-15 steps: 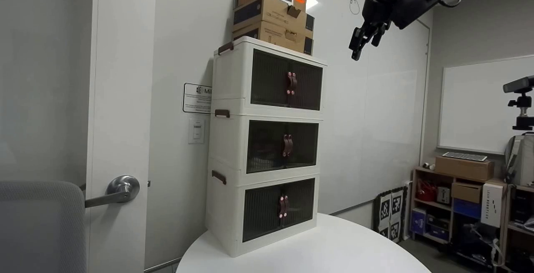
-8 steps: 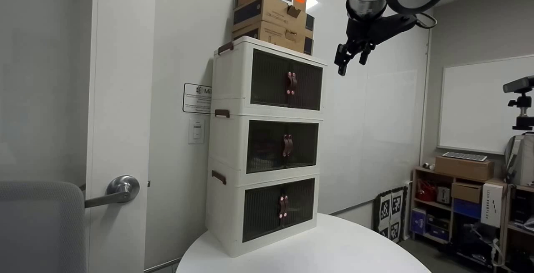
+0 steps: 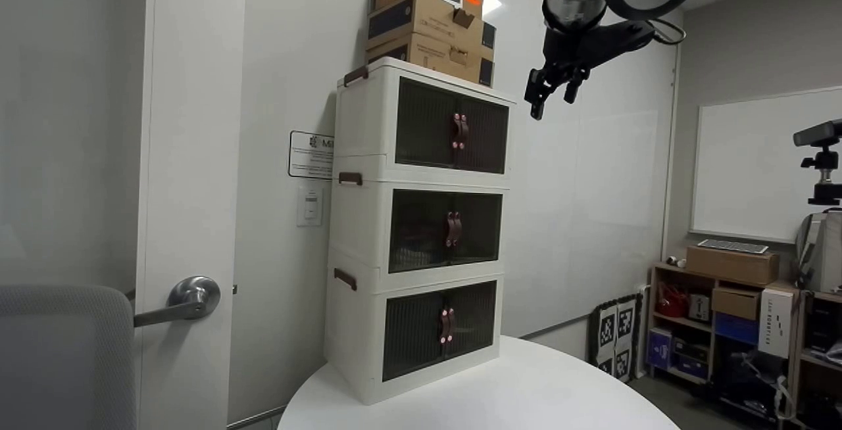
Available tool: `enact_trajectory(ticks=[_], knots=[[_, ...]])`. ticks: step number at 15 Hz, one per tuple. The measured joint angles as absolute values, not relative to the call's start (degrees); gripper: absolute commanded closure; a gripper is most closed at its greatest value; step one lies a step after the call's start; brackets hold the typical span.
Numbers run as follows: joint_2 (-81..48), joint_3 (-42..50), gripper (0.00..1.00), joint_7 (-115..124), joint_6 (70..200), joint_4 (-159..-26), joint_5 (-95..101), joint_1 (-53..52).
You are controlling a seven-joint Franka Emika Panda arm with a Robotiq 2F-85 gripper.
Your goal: Open the top left and right cabinet doors
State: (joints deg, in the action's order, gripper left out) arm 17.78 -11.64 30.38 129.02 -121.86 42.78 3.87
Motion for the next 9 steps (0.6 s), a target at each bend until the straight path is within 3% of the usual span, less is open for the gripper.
enact_trajectory(ticks=[9], knots=[[12.12, -13.14, 0.00, 41.95, 127.93, -118.24, 51.91, 3.35]])
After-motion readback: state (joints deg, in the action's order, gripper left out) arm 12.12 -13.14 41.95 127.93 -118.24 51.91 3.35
